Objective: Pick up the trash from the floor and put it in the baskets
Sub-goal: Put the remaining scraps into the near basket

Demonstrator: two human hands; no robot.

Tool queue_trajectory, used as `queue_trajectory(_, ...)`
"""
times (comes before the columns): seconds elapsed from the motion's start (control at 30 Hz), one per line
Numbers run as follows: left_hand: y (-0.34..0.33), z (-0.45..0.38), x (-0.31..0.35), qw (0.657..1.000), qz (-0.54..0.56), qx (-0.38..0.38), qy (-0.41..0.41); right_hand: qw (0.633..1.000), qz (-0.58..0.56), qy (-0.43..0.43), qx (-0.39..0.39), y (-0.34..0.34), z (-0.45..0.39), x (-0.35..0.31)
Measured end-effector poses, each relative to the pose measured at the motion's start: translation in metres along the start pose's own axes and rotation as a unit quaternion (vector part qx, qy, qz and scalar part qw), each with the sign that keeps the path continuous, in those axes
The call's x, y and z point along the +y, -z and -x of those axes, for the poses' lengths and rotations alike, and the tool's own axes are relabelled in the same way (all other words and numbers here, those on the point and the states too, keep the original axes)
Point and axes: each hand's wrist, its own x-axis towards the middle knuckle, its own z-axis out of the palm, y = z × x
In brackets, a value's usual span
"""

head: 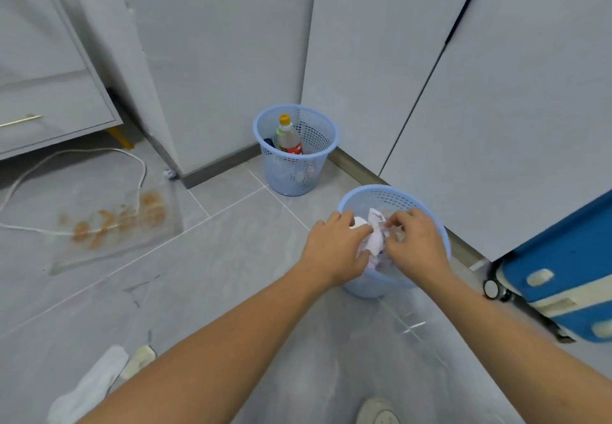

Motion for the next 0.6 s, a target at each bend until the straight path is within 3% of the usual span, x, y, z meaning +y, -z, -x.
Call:
queue_trajectory(0.13, 0.023, 0.061, -0.048, 0.998, -0.004, 0.016, 0.060, 0.997, -0.006, 0.071, -0.035, -0.025, 0.016, -0.057)
queue_trajectory(0.27, 0.051, 0.140, -0.112, 0.984, -0.010, 0.023, 0.174, 0.985, -0.022, 0.150, -0.082, -0.068, 0.042, -0.129)
queue_trajectory(0.6, 0.059, 0.344, -0.233, 0.890, -0.005, -0.015, 0.455, 0.923, -0.027, 0.282, -0.261, -0.186, 0.143, -0.288)
